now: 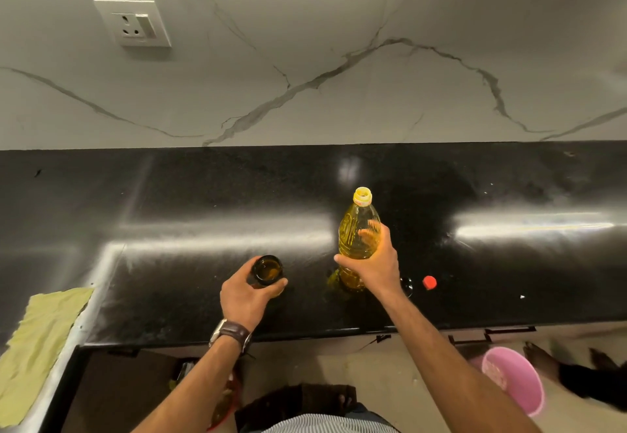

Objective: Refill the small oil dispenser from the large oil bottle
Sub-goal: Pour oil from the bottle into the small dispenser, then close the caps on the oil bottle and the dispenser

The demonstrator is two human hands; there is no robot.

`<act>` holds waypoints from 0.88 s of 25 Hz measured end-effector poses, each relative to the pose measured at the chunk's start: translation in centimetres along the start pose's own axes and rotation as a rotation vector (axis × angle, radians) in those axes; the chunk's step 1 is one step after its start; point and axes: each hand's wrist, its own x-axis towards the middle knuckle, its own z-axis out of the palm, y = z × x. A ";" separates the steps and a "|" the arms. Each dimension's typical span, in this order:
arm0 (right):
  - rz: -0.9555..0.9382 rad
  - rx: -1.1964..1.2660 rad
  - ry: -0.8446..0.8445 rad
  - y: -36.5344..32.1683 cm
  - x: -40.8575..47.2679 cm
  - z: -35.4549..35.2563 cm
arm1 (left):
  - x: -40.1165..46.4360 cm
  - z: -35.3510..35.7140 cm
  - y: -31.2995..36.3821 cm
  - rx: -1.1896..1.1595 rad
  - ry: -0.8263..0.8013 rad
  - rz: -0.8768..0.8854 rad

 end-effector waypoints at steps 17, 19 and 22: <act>-0.022 0.064 -0.157 4.6 -0.6 -2.2 | -0.3 0.7 0.1 -0.021 0.019 -0.050; -0.040 0.030 -0.168 4.7 -1.0 -2.8 | -0.4 0.9 -0.1 -0.018 0.034 -0.043; -0.058 -0.052 -0.196 4.9 -1.2 -4.3 | -0.6 1.3 -0.6 0.016 0.062 -0.042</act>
